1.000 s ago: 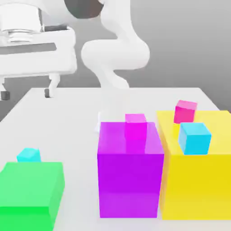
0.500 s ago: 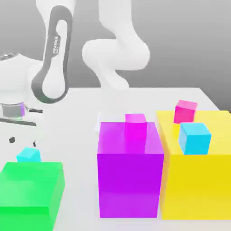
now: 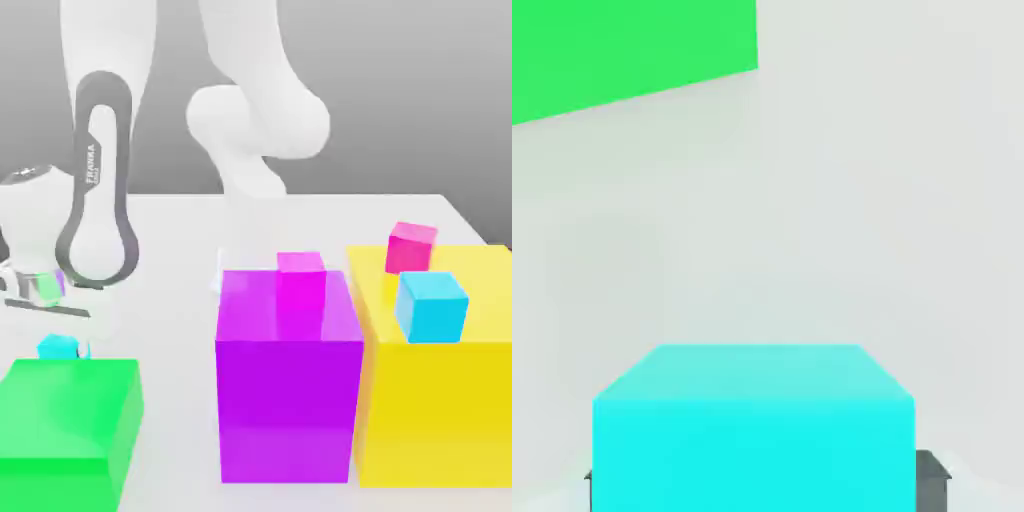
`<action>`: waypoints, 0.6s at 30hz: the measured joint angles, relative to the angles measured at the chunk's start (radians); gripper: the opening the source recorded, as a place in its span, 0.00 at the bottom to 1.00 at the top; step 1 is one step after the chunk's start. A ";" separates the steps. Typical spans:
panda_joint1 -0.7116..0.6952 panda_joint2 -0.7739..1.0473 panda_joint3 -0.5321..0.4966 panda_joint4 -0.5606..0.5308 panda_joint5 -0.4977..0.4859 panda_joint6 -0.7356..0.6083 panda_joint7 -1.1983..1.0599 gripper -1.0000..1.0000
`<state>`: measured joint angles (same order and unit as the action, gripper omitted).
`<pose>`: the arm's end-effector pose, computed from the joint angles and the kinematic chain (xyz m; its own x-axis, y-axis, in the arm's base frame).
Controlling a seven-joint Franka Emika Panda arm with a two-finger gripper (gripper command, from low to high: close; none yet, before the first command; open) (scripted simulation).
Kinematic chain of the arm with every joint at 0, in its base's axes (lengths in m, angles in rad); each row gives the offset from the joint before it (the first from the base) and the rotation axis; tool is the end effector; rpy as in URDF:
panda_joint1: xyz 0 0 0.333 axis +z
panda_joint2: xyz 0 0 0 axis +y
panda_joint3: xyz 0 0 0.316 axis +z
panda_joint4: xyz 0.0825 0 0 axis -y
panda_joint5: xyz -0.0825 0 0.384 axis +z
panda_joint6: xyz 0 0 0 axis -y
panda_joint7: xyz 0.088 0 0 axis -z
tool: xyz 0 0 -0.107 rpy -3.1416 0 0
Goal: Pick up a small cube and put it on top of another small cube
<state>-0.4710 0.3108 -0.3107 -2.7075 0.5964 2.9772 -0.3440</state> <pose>0.2325 -0.3045 0.1355 0.5287 -0.8488 0.0013 -0.8488 -0.5287 0.0013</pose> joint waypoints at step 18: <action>0.237 -0.282 -0.272 -0.048 -0.476 -0.202 0.325 0.00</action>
<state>-0.2341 0.0287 -0.5830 -2.7555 0.1209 2.7750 -0.0195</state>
